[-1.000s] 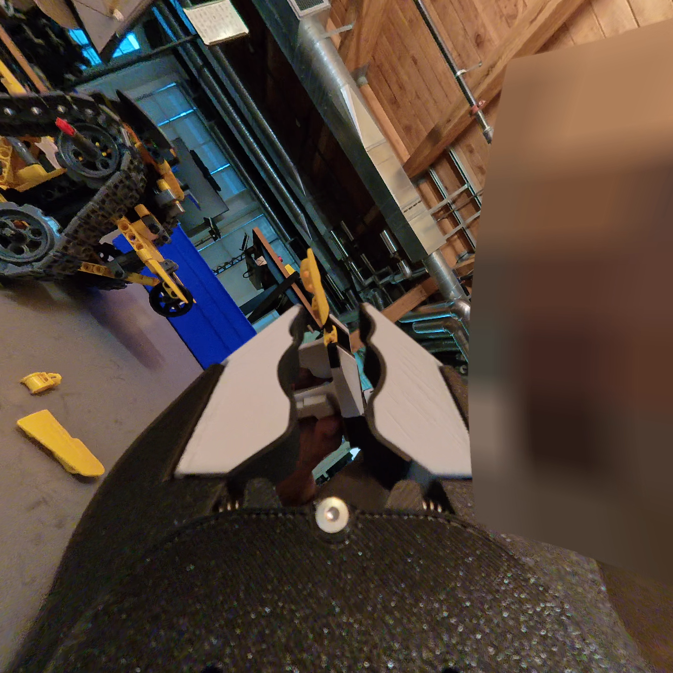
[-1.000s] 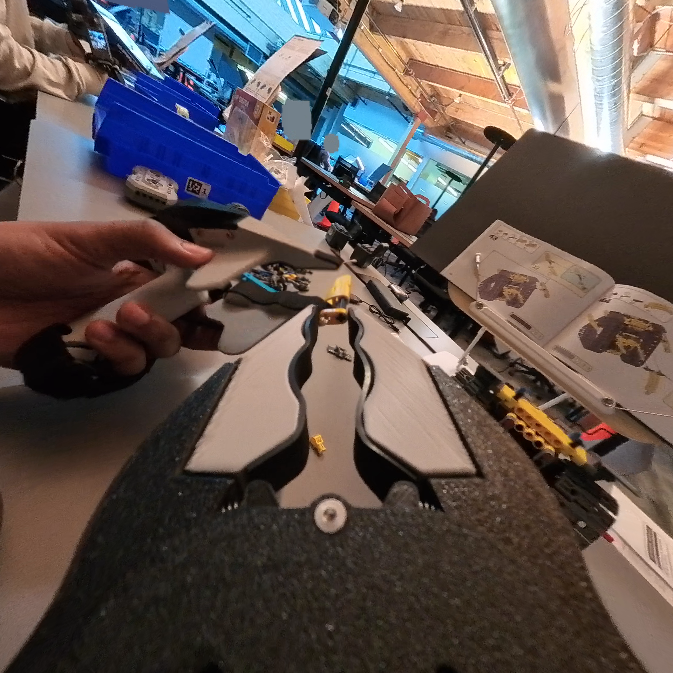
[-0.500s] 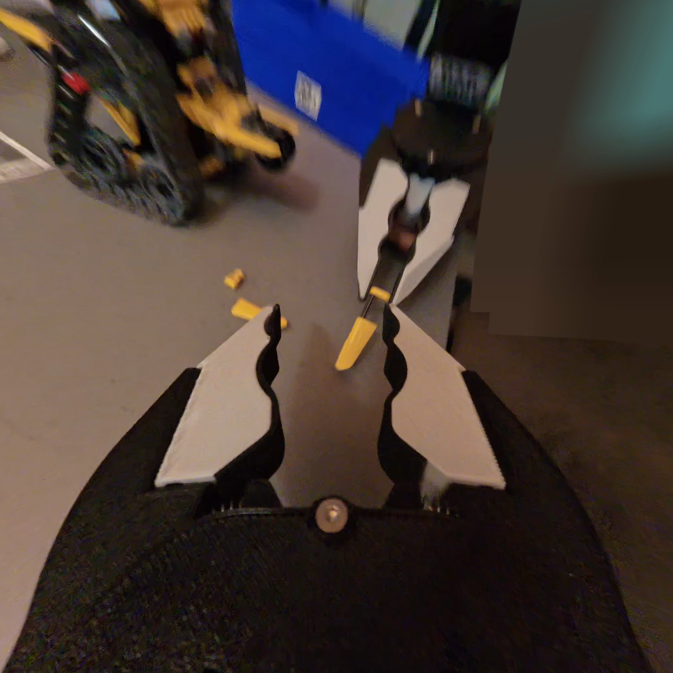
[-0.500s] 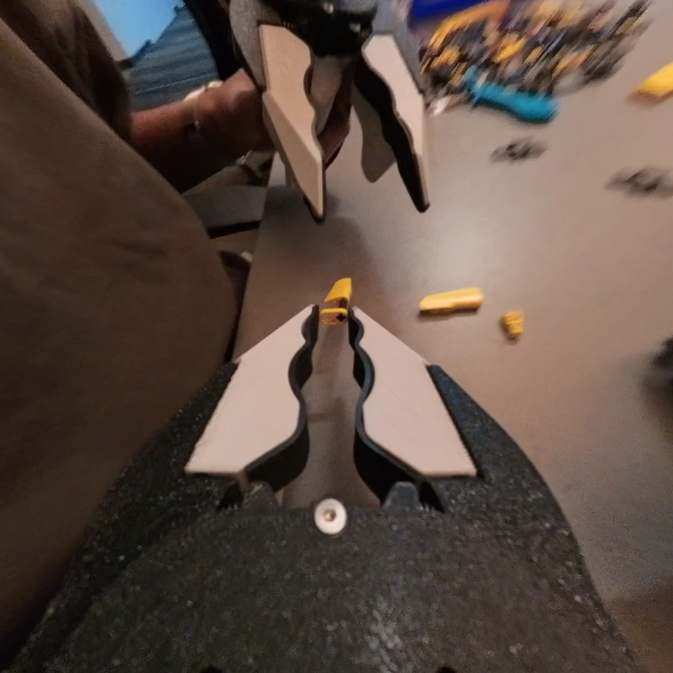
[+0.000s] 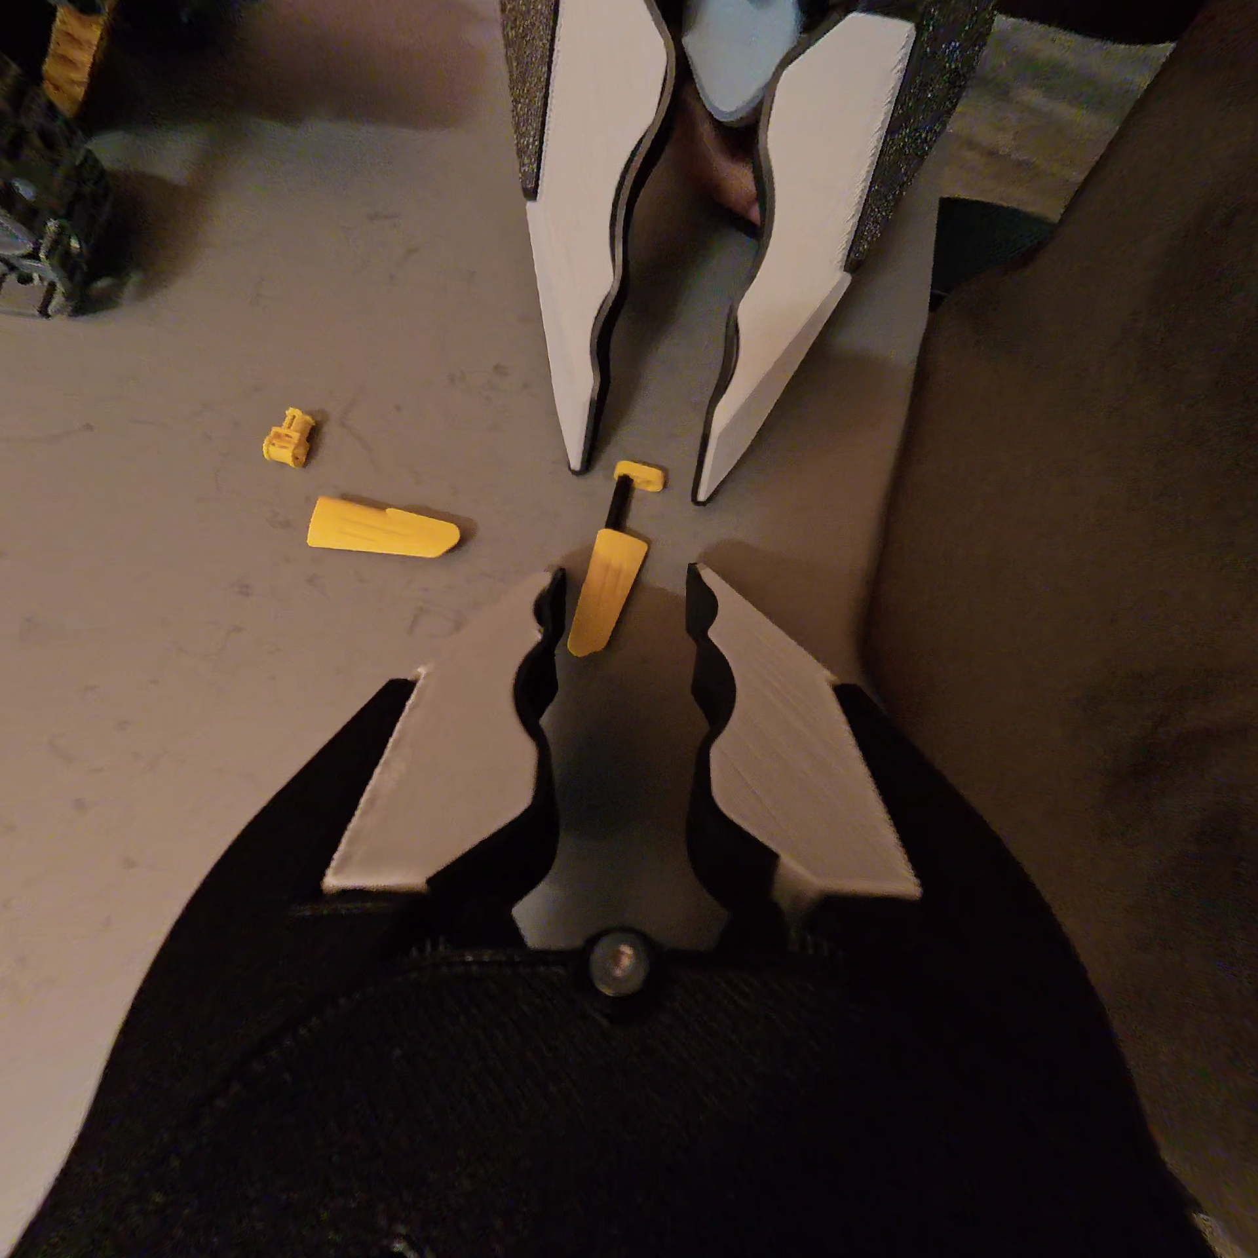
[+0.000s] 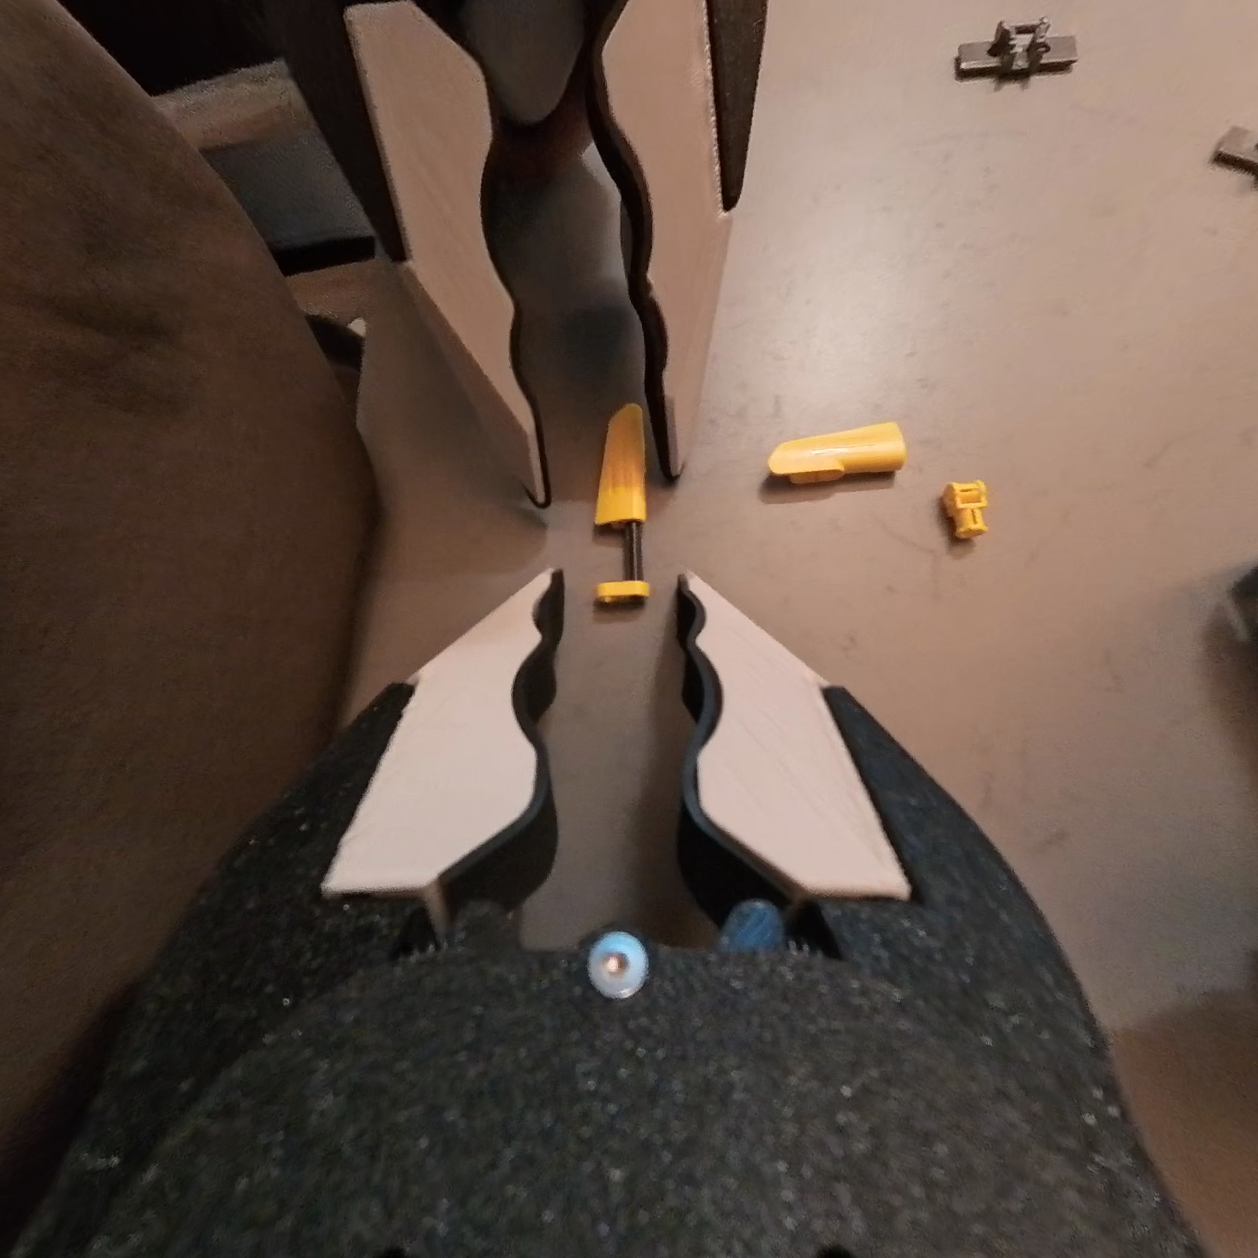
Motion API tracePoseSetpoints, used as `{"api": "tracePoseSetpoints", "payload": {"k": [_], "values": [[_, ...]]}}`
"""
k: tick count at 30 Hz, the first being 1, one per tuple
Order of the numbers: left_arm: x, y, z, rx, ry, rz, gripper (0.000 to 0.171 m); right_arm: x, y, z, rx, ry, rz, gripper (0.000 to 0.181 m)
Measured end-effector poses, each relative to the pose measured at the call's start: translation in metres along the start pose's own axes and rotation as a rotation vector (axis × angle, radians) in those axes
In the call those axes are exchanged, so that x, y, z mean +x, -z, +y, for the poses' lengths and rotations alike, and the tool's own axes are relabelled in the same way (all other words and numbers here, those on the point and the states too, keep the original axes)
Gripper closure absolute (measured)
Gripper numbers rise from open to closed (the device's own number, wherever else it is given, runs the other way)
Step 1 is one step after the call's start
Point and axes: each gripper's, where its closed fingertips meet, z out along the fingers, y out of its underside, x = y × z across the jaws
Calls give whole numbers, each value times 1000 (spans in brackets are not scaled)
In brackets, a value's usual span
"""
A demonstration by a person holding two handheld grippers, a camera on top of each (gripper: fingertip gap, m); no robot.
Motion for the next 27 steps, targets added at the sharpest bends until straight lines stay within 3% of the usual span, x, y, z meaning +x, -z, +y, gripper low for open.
{"api": "tracePoseSetpoints", "payload": {"k": [6, 16, 20, 27], "values": [[-1, 0, 0, -1, 2, -4, 147, 3, 5, 6, -7, 36, 52, 162], [-6, 0, 2, -19, -114, -104, 151, 6, 3, 5, -15, 28, 88, 167], [-2, 0, 0, -18, -146, -102, 162, 5, 3, 5, -10, -9, 86, 166], [-1, -1, 0, -21, -122, -79, 162, 6, 4, 5, -14, 11, 72, 167]]}}
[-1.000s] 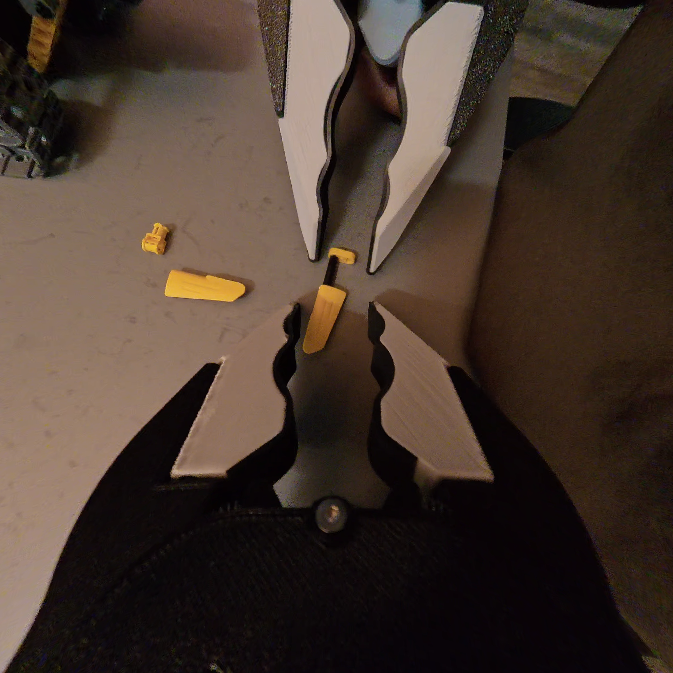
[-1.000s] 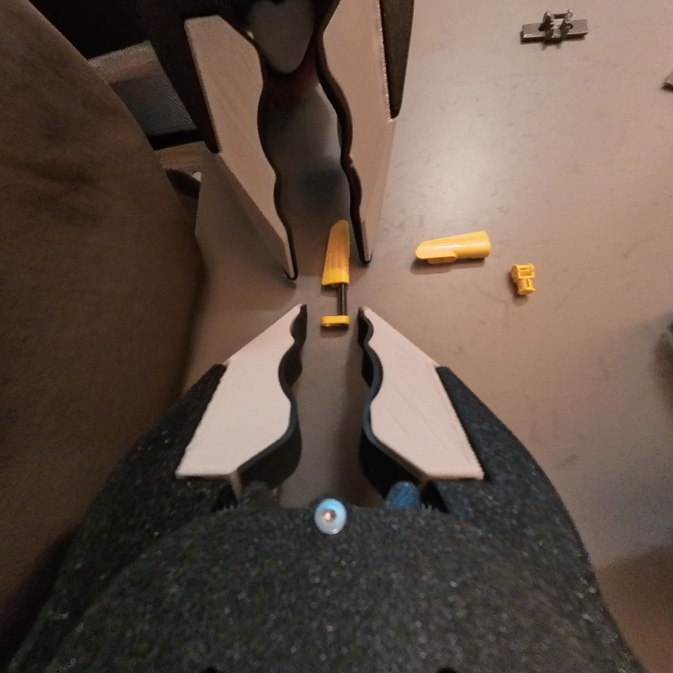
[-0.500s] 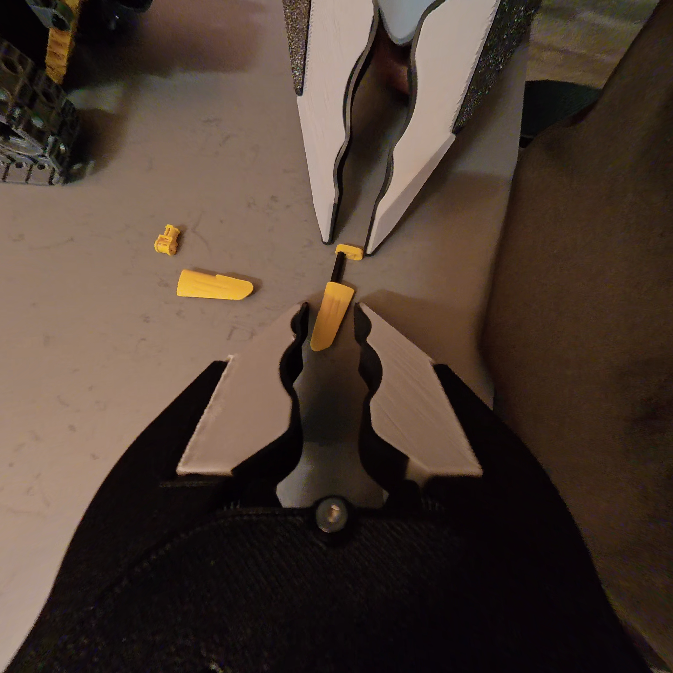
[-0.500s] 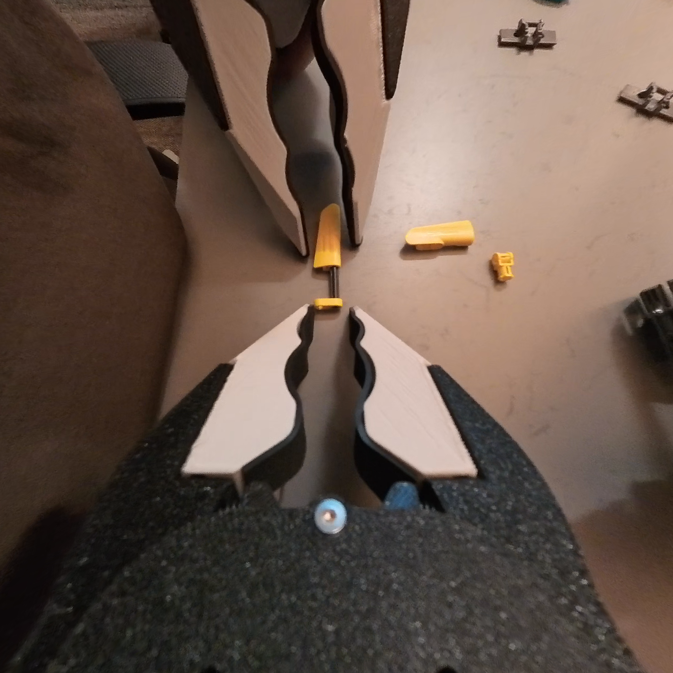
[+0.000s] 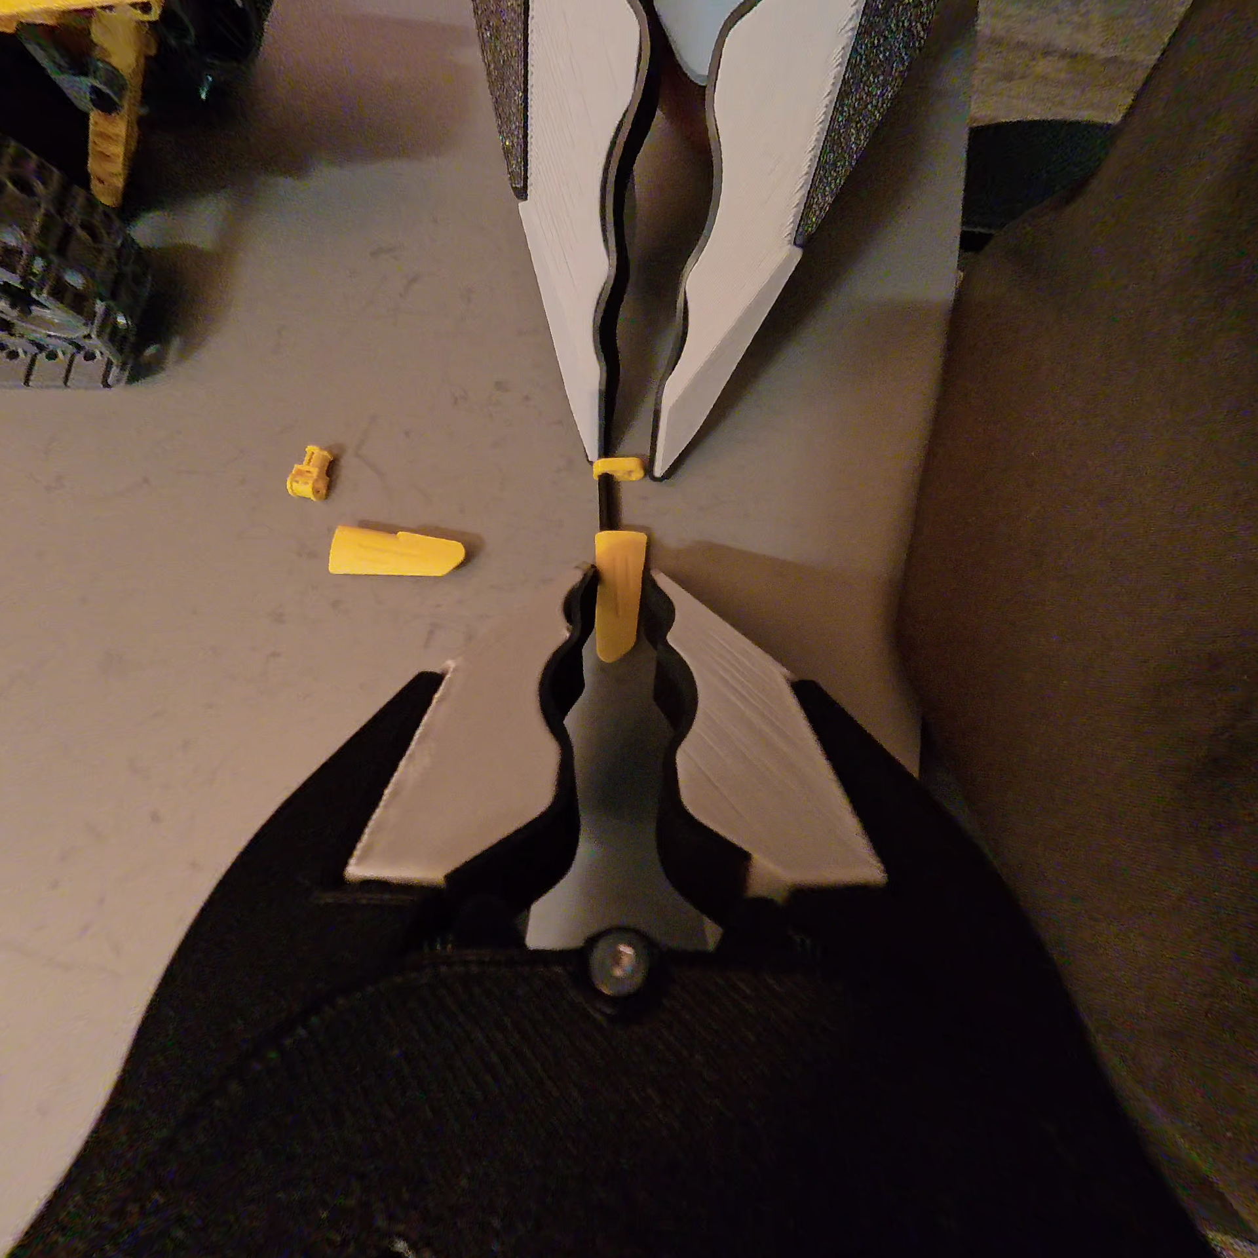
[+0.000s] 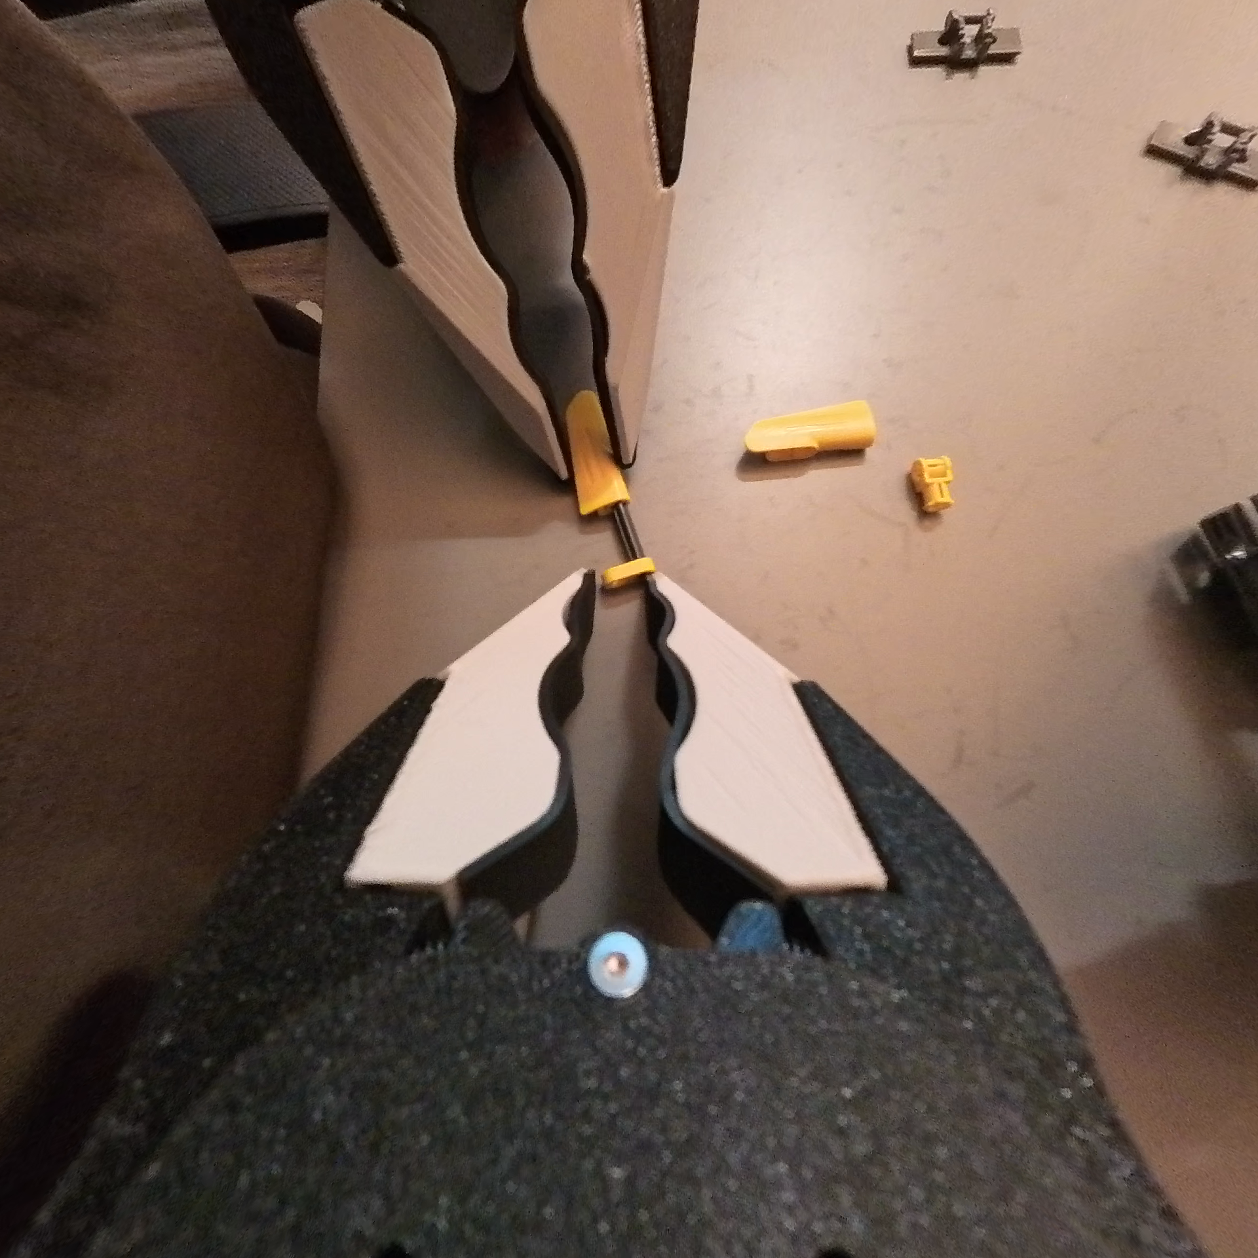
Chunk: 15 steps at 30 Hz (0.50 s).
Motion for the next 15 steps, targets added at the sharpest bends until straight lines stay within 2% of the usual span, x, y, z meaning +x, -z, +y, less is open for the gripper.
{"api": "tracePoseSetpoints", "payload": {"k": [3, 10, 15], "values": [[0, 0, 0, 1, 8, 1, 162, -1, 1, 1, -1, 9, -29, 166], [0, -1, 0, 2, -3, 18, 162, 6, 3, 4, -10, 96, -63, 175], [1, -1, 0, 2, 12, 45, 162, 3, 3, 3, -17, 152, -115, 172]]}}
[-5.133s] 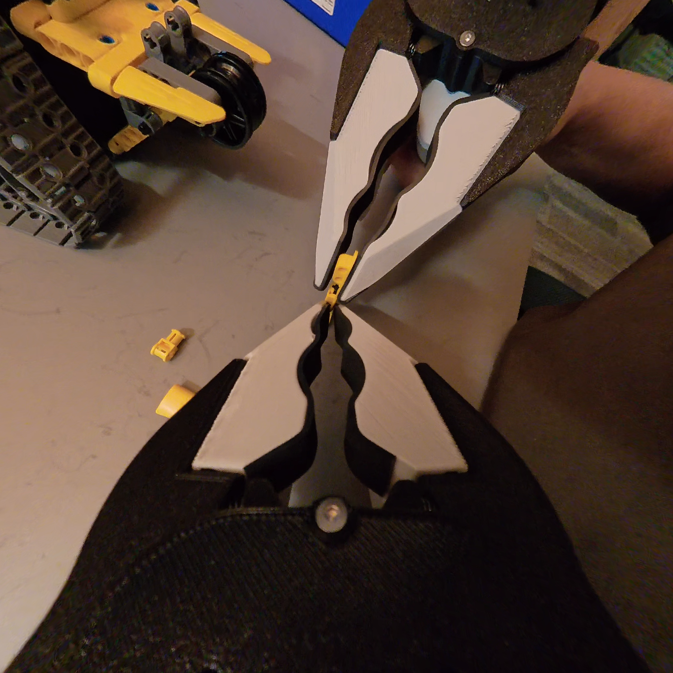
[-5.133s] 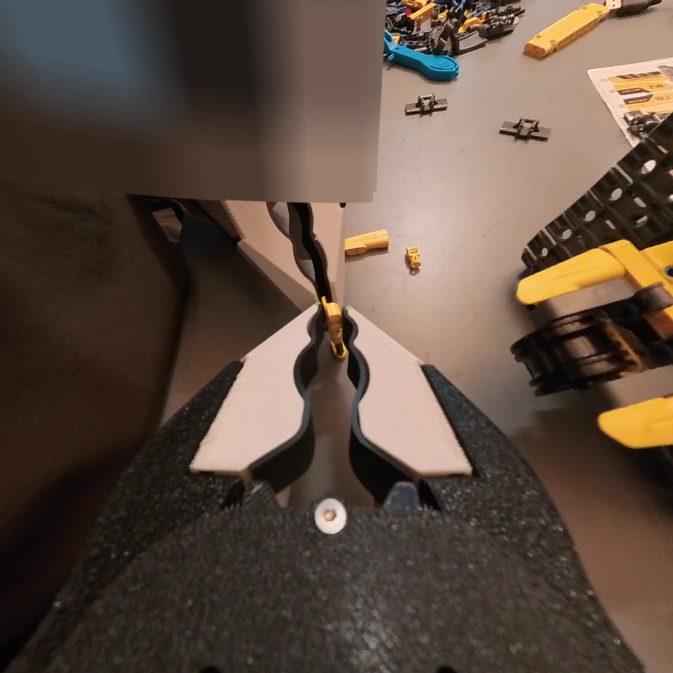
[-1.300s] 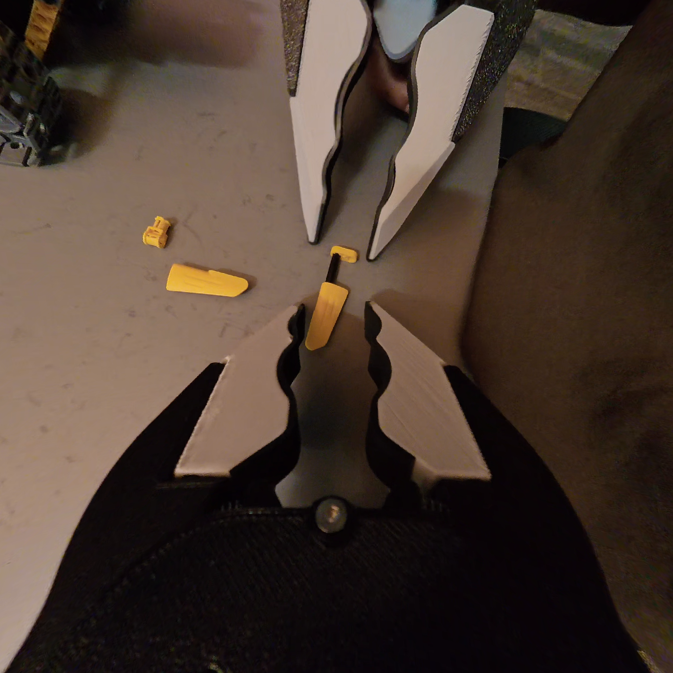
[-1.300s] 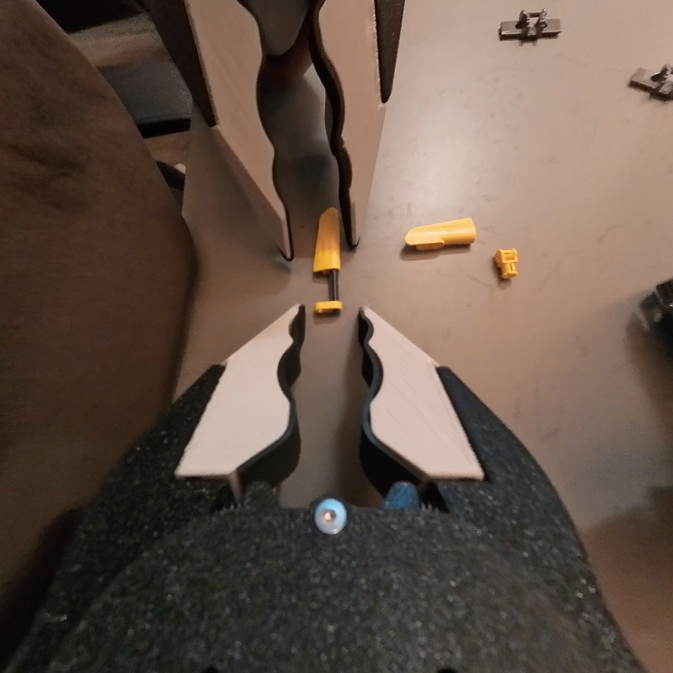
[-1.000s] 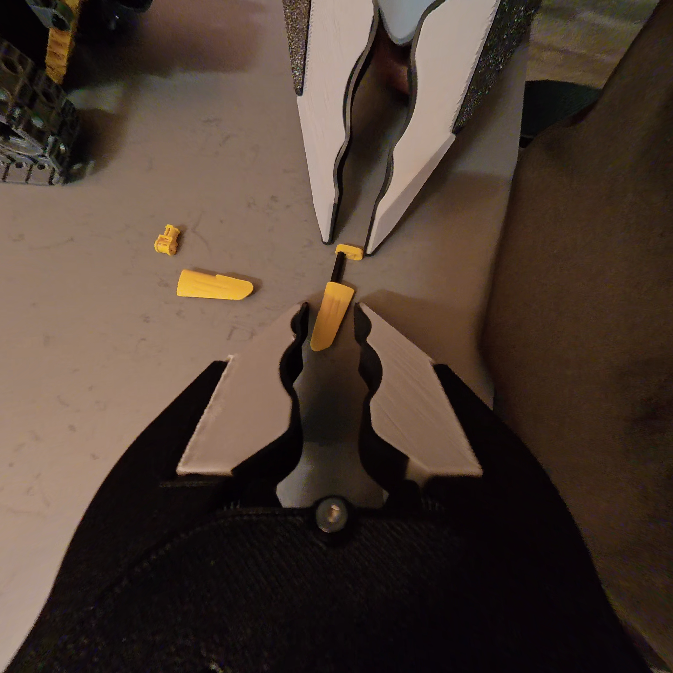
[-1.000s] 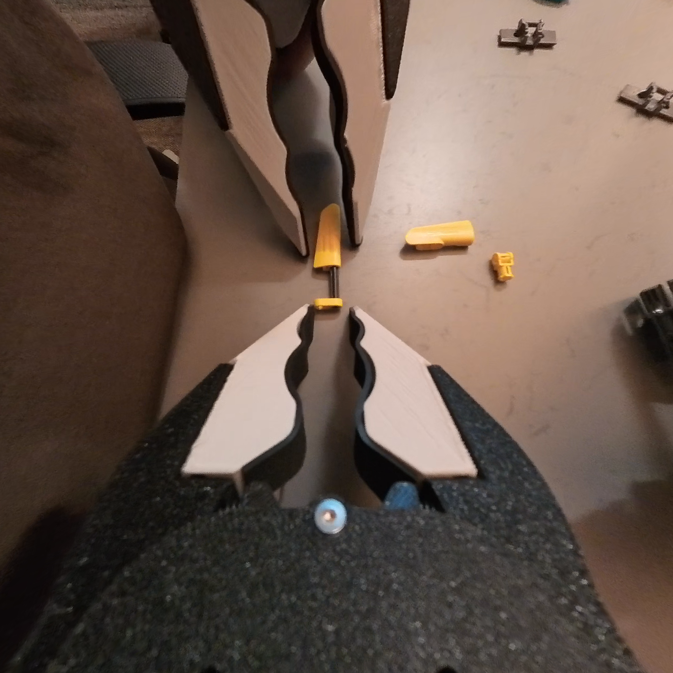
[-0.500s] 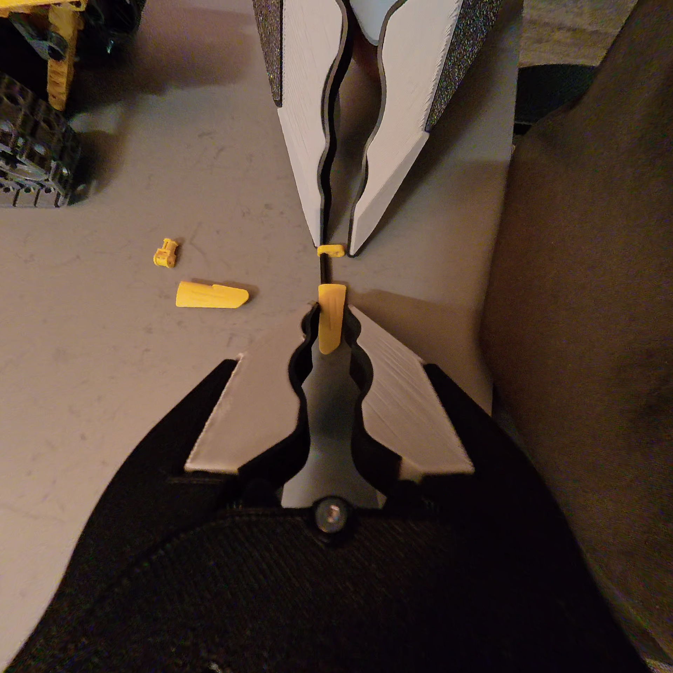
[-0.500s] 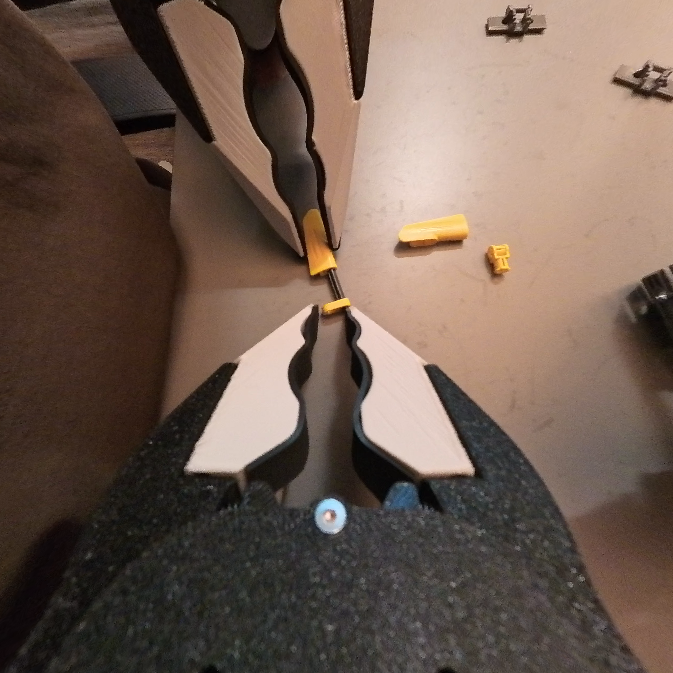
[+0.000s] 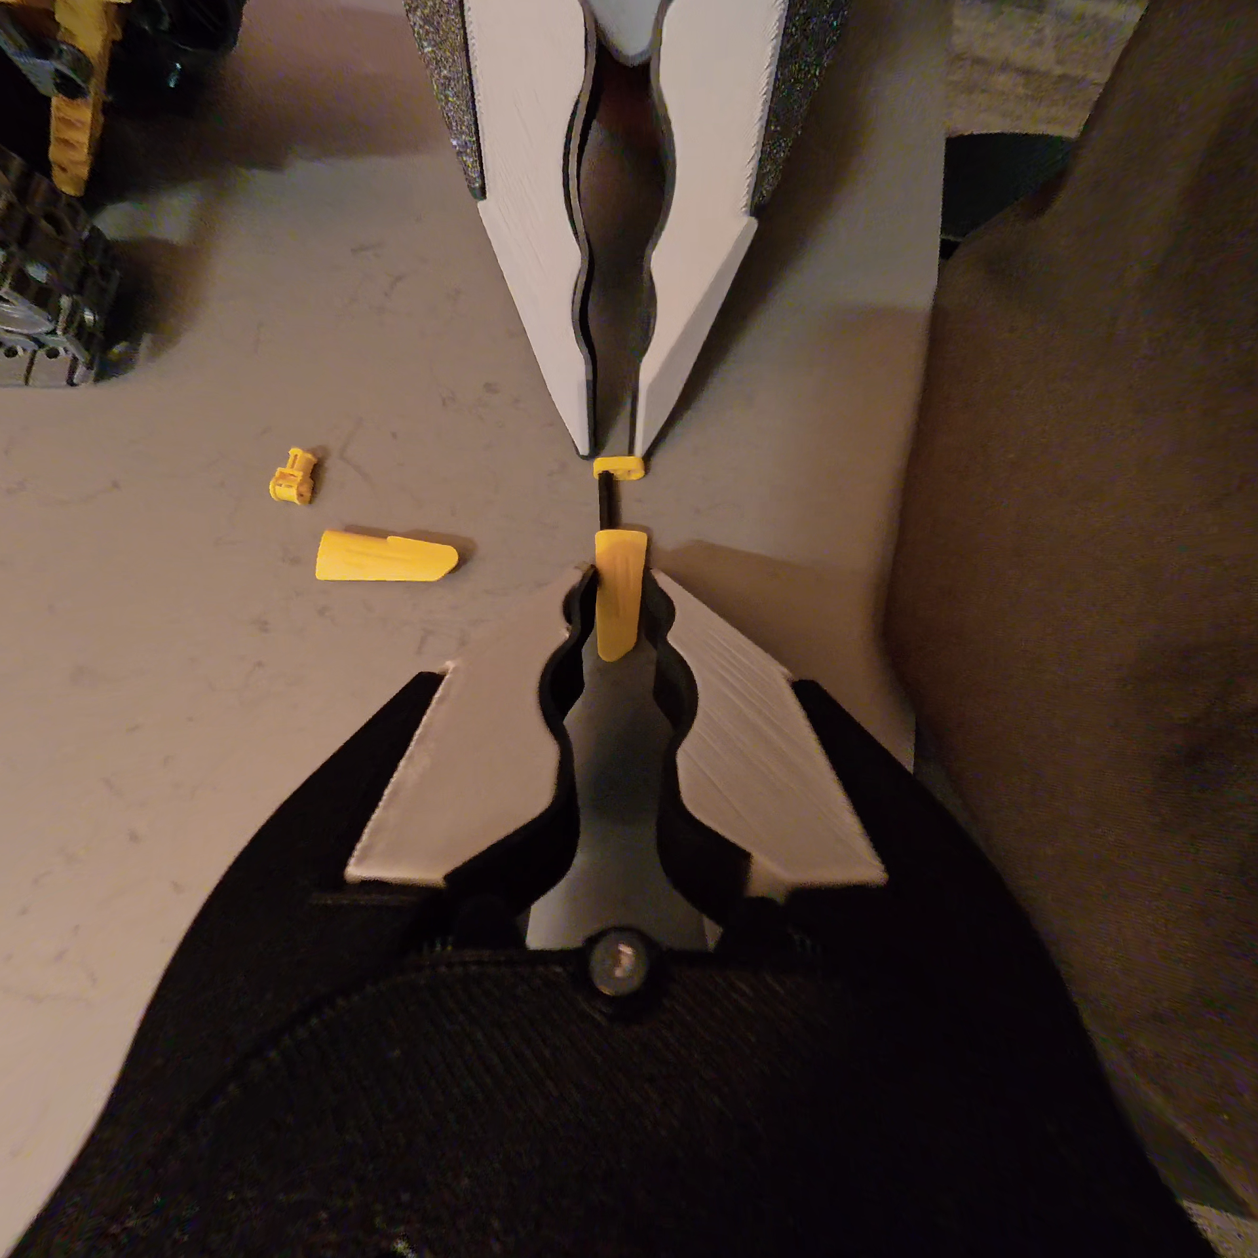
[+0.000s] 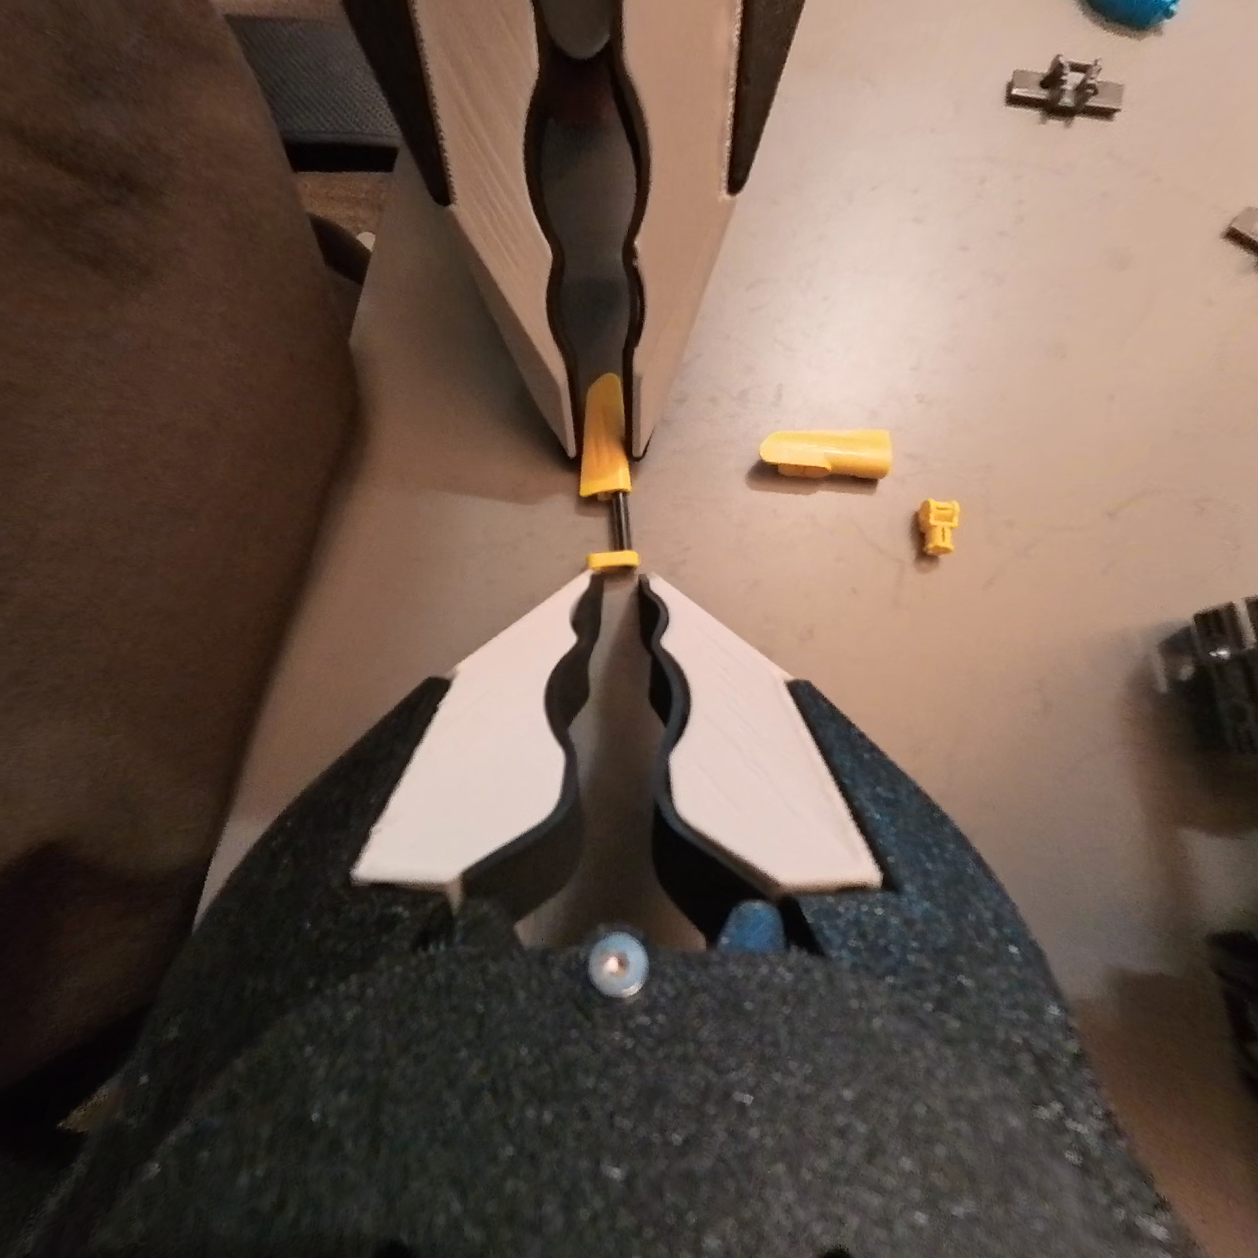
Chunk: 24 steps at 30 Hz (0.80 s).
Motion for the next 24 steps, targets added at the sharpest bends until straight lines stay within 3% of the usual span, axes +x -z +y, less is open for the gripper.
{"api": "tracePoseSetpoints", "payload": {"k": [24], "values": [[1, -2, -1, 0, 18, 28, 162, -5, 0, 0, 0, 6, -39, 172]]}}
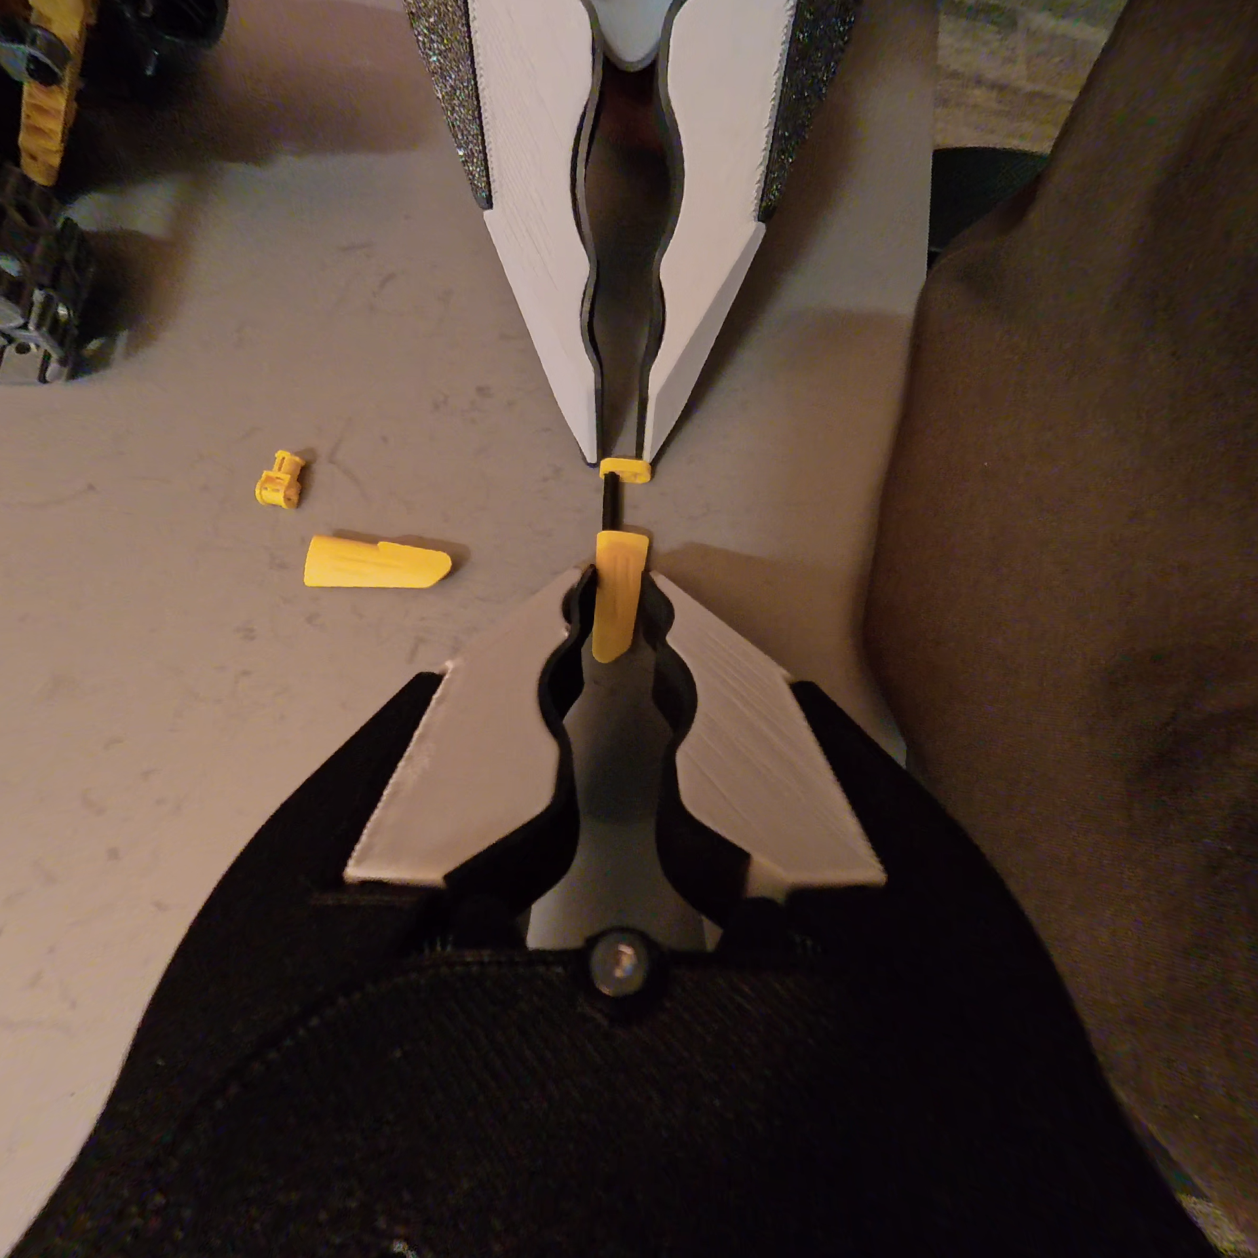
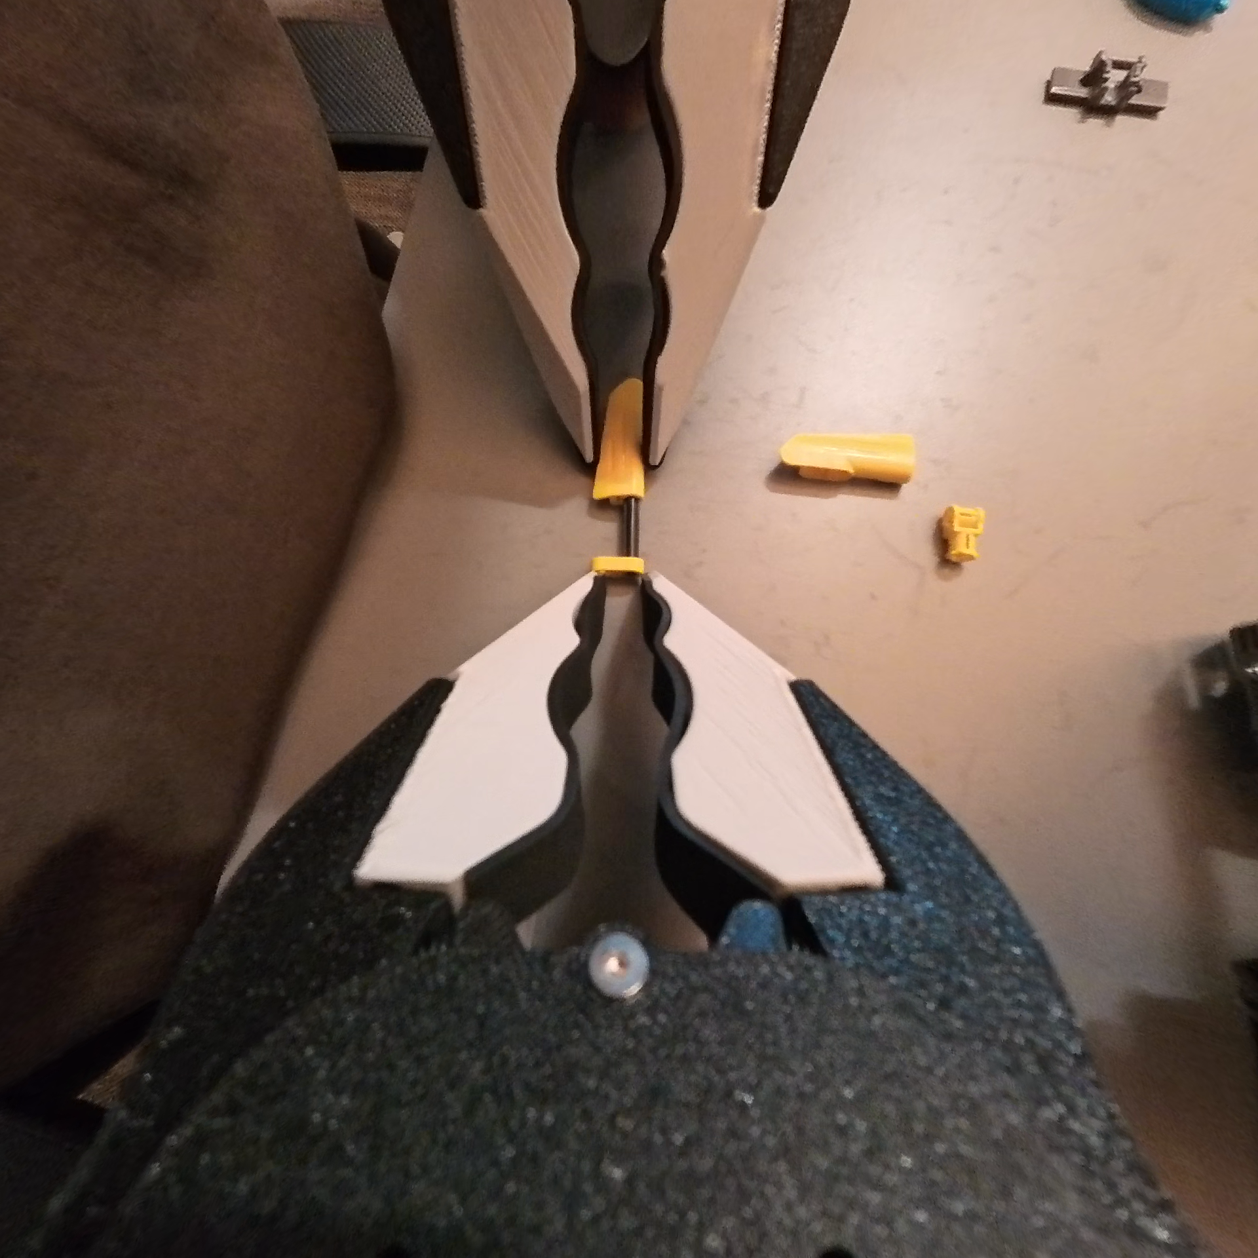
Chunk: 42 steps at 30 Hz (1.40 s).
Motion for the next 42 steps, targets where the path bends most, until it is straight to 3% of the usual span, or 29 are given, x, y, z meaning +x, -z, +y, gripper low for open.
{"api": "tracePoseSetpoints", "payload": {"k": [42], "values": [[1, -4, -2, -4, 12, 59, 162, 1, -14, -14, -9, 51, -10, 175]]}}
